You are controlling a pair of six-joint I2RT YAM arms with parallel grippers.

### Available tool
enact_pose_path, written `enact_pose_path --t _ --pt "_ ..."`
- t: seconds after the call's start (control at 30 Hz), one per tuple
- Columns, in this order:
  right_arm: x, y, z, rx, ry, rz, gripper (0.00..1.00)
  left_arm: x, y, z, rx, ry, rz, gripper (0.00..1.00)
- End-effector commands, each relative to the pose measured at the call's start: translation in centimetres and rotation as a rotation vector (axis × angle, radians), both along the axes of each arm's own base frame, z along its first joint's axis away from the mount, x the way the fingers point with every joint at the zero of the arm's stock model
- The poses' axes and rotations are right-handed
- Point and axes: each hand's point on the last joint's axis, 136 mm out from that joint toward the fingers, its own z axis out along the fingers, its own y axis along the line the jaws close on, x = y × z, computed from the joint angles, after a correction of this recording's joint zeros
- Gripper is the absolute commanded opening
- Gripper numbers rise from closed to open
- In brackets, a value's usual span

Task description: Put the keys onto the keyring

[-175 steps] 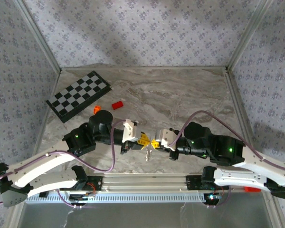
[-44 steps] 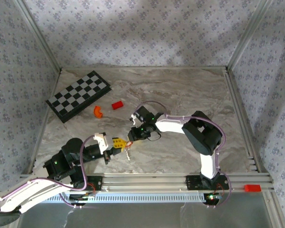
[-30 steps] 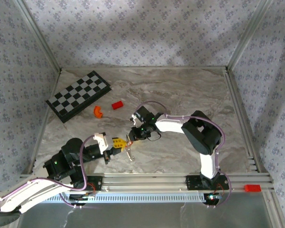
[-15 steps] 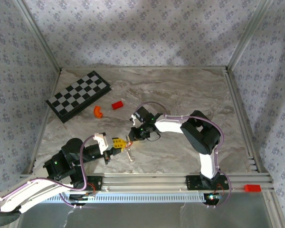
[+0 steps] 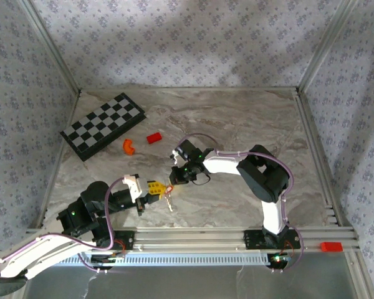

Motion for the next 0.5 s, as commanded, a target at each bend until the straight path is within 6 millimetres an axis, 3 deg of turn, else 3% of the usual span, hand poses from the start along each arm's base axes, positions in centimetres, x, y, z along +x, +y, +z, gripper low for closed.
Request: enact_pose_path --t 0.0,0.17,0.33,0.47 --pt "-0.4 -0.1 1.6 -0.004 -0.08 0.021 0.03 -0.1 0.2 1.6 -0.055 -0.026 0.005 0.0" --pt "-1.0 0.0 6.1 0.055 -0.288 0.084 0.01 -0.2 0.3 2.1 -0.068 -0.023 0.0 0.0" --pt "-1.5 -2.0 11.8 0.157 -0.52 0.13 0.0 -0.8 0.1 3.2 -0.094 -0.021 -0.033 0.0" --pt "-3.9 -4.1 17.4 0.303 -0.735 0.226 0.0 -1.1 -0.2 4.0 -0.105 -0.021 -0.059 0.0"
